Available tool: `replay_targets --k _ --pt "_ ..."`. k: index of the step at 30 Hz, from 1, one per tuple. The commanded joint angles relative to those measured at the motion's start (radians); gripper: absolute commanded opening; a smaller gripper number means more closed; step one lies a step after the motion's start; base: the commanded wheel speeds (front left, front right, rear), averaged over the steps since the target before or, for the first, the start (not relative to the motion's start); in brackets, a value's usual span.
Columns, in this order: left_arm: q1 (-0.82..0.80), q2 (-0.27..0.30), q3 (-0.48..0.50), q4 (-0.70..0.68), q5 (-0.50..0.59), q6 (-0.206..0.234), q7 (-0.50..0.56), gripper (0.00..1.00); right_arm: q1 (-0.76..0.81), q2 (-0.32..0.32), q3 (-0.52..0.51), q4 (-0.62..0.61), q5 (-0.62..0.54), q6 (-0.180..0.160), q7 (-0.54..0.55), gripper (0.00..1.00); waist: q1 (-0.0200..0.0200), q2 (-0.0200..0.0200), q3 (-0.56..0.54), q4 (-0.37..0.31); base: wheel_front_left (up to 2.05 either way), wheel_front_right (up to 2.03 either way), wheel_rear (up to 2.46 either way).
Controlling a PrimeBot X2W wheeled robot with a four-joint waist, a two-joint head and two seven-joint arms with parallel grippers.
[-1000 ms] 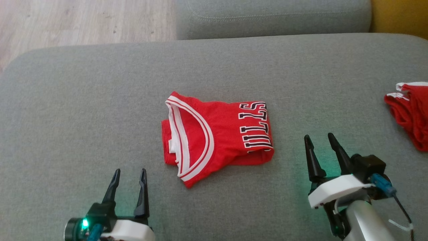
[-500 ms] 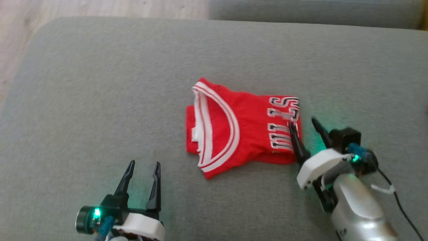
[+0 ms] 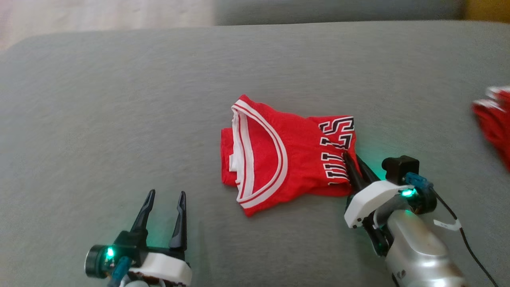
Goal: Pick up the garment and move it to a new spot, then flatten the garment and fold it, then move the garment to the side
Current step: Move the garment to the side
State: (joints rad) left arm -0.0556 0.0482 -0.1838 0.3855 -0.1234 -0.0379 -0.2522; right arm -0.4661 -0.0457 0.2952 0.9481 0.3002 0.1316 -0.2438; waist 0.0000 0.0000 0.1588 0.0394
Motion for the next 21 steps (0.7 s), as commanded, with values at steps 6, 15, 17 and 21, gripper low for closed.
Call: replay_targets --k 6,15,17,21 --pt "-0.044 0.002 0.041 -0.031 0.015 -0.015 -0.01 1.0 0.001 -0.005 0.046 -0.06 0.026 -0.001 -0.017 0.0 0.0 0.0 -0.003 -0.325 0.0 0.0 0.0" --pt "-0.098 0.002 0.009 -0.029 0.026 -0.033 -0.01 1.0 0.039 -0.005 0.068 -0.131 0.061 -0.001 -0.018 0.0 0.0 0.0 0.034 -0.561 0.0 0.0 0.0" --pt "-0.114 0.002 -0.01 -0.02 0.034 -0.042 -0.01 1.0 0.046 -0.005 0.043 -0.152 0.058 -0.001 -0.018 0.0 0.0 0.0 0.051 -0.568 0.0 0.0 0.0" --pt "-0.135 0.002 -0.027 0.002 0.051 -0.053 -0.01 1.0 0.059 -0.005 0.009 -0.191 0.051 -0.001 -0.018 0.0 0.0 0.0 0.081 -0.571 0.0 0.0 0.0"
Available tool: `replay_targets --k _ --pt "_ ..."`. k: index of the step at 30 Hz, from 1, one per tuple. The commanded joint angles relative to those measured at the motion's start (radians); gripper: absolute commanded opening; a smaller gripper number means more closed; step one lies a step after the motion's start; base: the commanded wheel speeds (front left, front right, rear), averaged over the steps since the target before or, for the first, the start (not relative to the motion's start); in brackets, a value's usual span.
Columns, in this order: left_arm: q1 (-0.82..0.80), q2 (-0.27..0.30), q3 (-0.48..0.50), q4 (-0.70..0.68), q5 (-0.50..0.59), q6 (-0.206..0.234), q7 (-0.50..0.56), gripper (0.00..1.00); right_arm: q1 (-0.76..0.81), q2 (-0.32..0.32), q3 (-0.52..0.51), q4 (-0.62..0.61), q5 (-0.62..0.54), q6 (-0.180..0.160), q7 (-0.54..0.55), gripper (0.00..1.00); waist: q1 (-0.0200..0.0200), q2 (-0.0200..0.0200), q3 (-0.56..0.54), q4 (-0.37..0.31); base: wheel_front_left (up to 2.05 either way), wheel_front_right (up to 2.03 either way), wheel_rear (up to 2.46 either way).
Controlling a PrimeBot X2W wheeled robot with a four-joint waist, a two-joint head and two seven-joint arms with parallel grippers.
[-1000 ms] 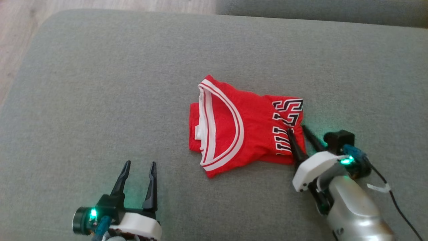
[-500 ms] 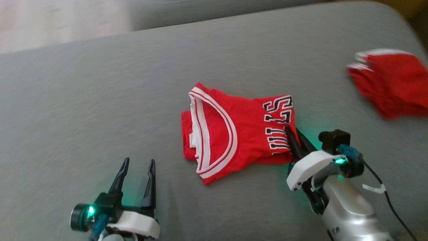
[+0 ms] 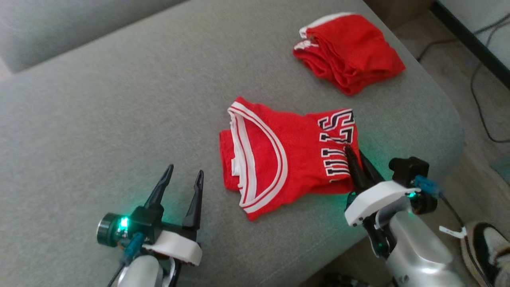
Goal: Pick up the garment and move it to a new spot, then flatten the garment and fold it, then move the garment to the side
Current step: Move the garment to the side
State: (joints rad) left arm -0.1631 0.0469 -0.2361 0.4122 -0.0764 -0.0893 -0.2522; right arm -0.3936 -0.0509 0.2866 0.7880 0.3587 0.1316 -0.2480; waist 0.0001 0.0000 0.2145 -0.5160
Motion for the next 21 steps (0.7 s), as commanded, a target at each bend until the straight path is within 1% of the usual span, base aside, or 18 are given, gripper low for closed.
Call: replay_targets --k 1,6,10,13,17,21 --pt "-0.029 0.004 0.024 -0.02 0.008 -0.003 -0.01 1.0 -0.016 0.001 0.012 -0.037 -0.013 -0.001 -0.014 0.0 -0.0001 0.0 0.032 -0.015 0.0 0.0 0.0" --pt "-0.021 0.012 0.036 -0.015 0.022 -0.006 -0.01 1.0 -0.084 0.001 -0.026 -0.052 -0.021 -0.001 -0.014 0.0 -0.0001 0.0 0.066 -0.006 0.0 0.0 0.0" --pt "-0.026 0.016 0.038 -0.016 0.032 -0.008 -0.01 1.0 -0.197 0.0 -0.074 -0.035 -0.073 -0.001 -0.014 0.0 -0.0001 0.0 0.099 0.047 0.0 0.0 0.0" --pt "-0.036 0.019 0.039 -0.016 0.037 -0.01 -0.01 1.0 -0.301 -0.014 -0.104 -0.003 -0.12 -0.001 -0.014 0.0 -0.0001 0.0 0.123 0.089 0.0 0.0 0.0" --pt "-0.053 0.023 0.041 -0.018 0.043 -0.011 -0.01 1.0 -0.444 -0.066 -0.162 0.065 -0.185 -0.001 -0.005 0.0 -0.0001 0.0 0.155 0.136 0.0 0.0 0.0" --pt "-0.073 0.023 0.04 -0.021 0.046 -0.011 -0.01 1.0 -0.555 -0.163 -0.287 0.149 -0.268 -0.001 0.014 0.0 -0.0001 0.0 0.178 0.175 0.0 0.0 0.0"
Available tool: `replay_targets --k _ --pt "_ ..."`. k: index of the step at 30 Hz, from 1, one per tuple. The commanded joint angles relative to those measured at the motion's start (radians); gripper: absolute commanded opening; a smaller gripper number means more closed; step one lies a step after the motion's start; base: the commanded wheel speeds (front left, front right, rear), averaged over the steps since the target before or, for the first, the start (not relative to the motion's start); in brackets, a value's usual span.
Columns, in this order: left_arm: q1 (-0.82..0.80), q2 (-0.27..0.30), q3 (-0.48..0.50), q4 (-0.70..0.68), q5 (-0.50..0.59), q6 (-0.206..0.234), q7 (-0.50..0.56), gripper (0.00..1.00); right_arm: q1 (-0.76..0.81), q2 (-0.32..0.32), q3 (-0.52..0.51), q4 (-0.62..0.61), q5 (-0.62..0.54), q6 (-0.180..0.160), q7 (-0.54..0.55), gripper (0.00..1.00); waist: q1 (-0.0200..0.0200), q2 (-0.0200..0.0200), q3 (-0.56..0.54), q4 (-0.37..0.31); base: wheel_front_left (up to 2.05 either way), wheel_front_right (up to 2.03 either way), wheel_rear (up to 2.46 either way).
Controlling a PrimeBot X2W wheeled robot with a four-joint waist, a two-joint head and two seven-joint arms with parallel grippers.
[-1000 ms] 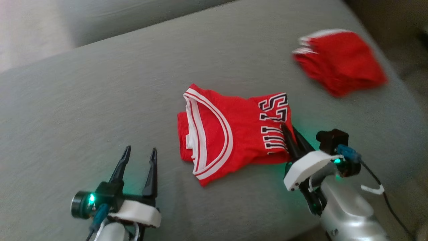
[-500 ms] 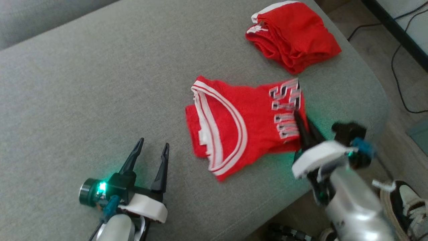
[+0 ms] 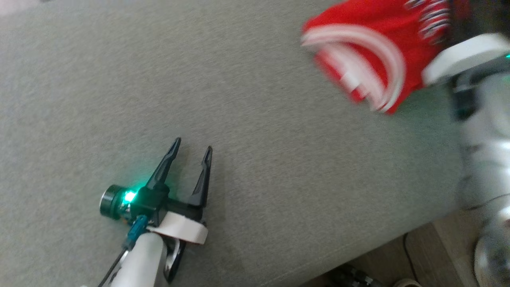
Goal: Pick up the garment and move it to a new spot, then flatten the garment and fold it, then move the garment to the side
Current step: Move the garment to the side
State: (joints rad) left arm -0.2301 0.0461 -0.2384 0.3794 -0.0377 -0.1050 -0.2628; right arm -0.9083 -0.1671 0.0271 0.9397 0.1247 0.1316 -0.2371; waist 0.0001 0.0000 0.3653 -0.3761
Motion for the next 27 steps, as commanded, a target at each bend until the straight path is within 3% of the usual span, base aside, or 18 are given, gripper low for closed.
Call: replay_targets --k 1,5,6,7,12,16,21,27 --pt "-0.011 0.023 0.042 0.01 0.008 0.005 0.001 1.0 -0.059 -0.074 -0.062 0.015 -0.062 -0.001 0.006 0.0 -0.0001 0.0 0.032 0.044 0.0 0.0 0.0" --pt "-0.025 0.021 0.043 0.005 0.006 0.007 0.001 1.0 -0.091 -0.151 -0.175 0.061 -0.153 -0.001 0.018 0.0 -0.0001 0.0 0.04 0.068 0.0 0.0 0.0" --pt "-0.028 0.02 0.043 0.003 0.005 0.008 0.001 1.0 -0.097 -0.172 -0.217 0.072 -0.185 -0.001 0.018 0.4 -0.0001 0.0 0.041 0.073 0.0 0.0 0.0" --pt "-0.03 0.02 0.043 0.002 0.005 0.008 0.001 1.0 -0.099 -0.19 -0.257 0.077 -0.22 -0.001 0.017 1.0 -0.0001 0.0 0.042 0.077 0.0 0.0 0.0" --pt "-0.034 0.018 0.051 -0.002 0.003 0.01 0.001 1.0 -0.098 -0.167 -0.432 0.058 -0.356 -0.001 0.004 1.0 -0.0001 0.0 0.038 0.084 0.0 0.0 0.0" --pt "-0.032 0.02 0.066 -0.003 0.002 0.016 0.001 1.0 -0.095 -0.08 -0.447 0.026 -0.402 -0.001 -0.018 1.0 -0.0001 0.0 0.024 0.083 0.0 0.0 0.0" --pt "-0.025 0.017 0.104 -0.008 -0.014 0.041 0.001 1.0 -0.027 0.058 -0.28 -0.124 -0.316 -0.001 -0.024 1.0 -0.0001 0.0 -0.014 0.114 0.0 0.0 0.0" --pt "0.002 0.012 0.157 -0.02 -0.037 0.071 0.001 1.0 0.232 0.111 -0.053 -0.334 -0.117 -0.001 -0.024 1.0 -0.0001 0.0 -0.069 0.201 0.0 0.0 0.0"
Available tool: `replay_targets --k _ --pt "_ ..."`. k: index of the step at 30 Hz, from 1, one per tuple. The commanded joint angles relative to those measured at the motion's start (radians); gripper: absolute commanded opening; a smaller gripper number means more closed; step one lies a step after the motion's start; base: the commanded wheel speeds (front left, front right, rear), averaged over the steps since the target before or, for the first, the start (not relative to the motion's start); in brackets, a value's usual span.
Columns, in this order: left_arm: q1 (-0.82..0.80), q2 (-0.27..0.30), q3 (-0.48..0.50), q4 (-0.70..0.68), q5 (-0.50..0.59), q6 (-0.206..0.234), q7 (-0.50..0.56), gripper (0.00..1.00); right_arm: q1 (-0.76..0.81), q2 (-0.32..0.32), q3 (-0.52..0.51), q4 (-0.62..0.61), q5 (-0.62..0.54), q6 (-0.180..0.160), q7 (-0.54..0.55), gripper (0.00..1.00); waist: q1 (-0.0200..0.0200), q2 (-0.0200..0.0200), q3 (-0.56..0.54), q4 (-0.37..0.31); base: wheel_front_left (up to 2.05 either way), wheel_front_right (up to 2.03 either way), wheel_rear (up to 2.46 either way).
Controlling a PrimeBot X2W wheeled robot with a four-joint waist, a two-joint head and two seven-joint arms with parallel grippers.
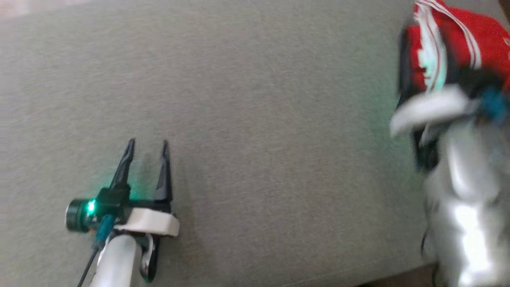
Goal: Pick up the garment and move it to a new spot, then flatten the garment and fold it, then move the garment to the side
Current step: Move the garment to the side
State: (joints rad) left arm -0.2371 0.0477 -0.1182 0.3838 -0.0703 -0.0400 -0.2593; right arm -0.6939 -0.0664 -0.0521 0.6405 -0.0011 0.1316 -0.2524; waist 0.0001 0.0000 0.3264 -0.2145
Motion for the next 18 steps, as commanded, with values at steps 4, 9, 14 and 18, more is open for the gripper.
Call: replay_targets --k 4,9,14,18 --pt "0.05 0.007 0.081 -0.031 -0.021 0.023 -0.002 1.0 0.206 0.015 0.116 -0.104 0.108 -0.001 -0.009 1.0 -0.0001 0.0 -0.07 0.118 0.0 0.0 0.0" --pt "0.092 0.005 0.126 -0.037 -0.03 0.036 -0.002 1.0 0.312 0.016 0.162 -0.124 0.171 -0.001 -0.009 1.0 -0.0001 0.0 -0.108 0.165 0.0 0.0 0.0" --pt "0.121 0.003 0.167 -0.011 -0.076 0.023 -0.002 1.0 0.376 0.016 0.186 -0.122 0.188 -0.001 -0.009 1.0 -0.0001 0.0 -0.15 0.184 0.0 0.0 0.0" --pt "0.131 0.003 0.171 -0.013 -0.104 0.015 -0.002 1.0 0.397 0.016 0.192 -0.119 0.193 -0.001 -0.009 1.0 -0.0001 0.0 -0.165 0.186 0.0 0.0 0.0"
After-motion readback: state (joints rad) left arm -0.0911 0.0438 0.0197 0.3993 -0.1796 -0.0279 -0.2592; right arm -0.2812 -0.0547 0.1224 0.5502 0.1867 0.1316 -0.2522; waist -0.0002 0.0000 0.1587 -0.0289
